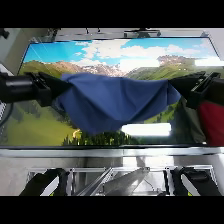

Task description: Fold the shirts.

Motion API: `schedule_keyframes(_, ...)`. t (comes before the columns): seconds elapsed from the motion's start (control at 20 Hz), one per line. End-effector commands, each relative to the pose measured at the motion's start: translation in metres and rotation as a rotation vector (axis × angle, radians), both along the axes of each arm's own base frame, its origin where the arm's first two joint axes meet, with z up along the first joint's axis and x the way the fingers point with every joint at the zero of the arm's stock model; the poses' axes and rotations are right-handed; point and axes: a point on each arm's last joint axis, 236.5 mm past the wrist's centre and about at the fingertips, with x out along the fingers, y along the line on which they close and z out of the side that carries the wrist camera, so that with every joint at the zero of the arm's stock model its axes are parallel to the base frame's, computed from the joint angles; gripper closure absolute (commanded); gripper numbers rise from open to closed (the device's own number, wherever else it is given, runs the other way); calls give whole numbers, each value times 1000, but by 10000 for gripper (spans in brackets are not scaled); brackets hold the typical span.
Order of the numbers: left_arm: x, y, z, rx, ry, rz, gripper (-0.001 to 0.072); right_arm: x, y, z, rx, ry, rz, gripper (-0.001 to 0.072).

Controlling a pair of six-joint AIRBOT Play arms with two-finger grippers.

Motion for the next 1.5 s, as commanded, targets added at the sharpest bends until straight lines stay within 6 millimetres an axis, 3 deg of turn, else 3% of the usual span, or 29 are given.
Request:
schedule_keyframes(0.0, 10, 1, -58, 3, 135, 30, 705, 14, 1, -42, 6, 142, -5, 696)
schedule_keyframes(0.3, 41, -1, -200, 47, 472, 56, 701, 54, 1, -217, -10, 617, -33, 695)
schedule_keyframes(0.35, 47, 0, -218, 56, 495, 59, 506, 63, -1, -240, -12, 663, -49, 695)
schedule_keyframes(0.4, 54, 1, -229, 61, 514, 66, 363, 71, -1, -255, 0, 692, -67, 681)
schedule_keyframes(0.5, 70, 8, -236, 61, 546, 75, 363, 84, -1, -267, 9, 718, -81, 350)
schedule_keyframes(0.55, 75, 12, -232, 61, 562, 66, 363, 91, -6, -263, 4, 702, -89, 314)
schedule_keyframes(0.65, 73, 23, -222, 59, 628, 58, 363, 107, -25, -244, -11, 637, -127, 314)
schedule_keyframes(0.75, 49, 32, -217, 50, 746, 63, 363, 115, -55, -236, -63, 589, -184, 312)
schedule_keyframes(0.85, 12, 28, -223, 51, 806, 59, 363, 114, -85, -249, -134, 603, -231, 305)
schedule_keyframes(0.95, -33, 17, -243, 55, 846, 76, 363, 112, -101, -270, -164, 664, -246, 116)
schedule_keyframes(1.1, -89, -10, -283, 6, 868, 137, 363, 101, -100, -309, -194, 764, -158, 96)
schedule_keyframes(1.25, -129, -46, -313, -135, 904, 192, 356, 86, -83, -339, -202, 849, -42, 96)
schedule_keyframes(1.35, -136, -58, -326, -204, 903, 259, -12, 81, -68, -347, -201, 857, 33, 96)
schedule_keyframes(1.45, -138, -60, -338, -221, 874, 315, 8, 80, -55, -356, -214, 857, 64, 96)
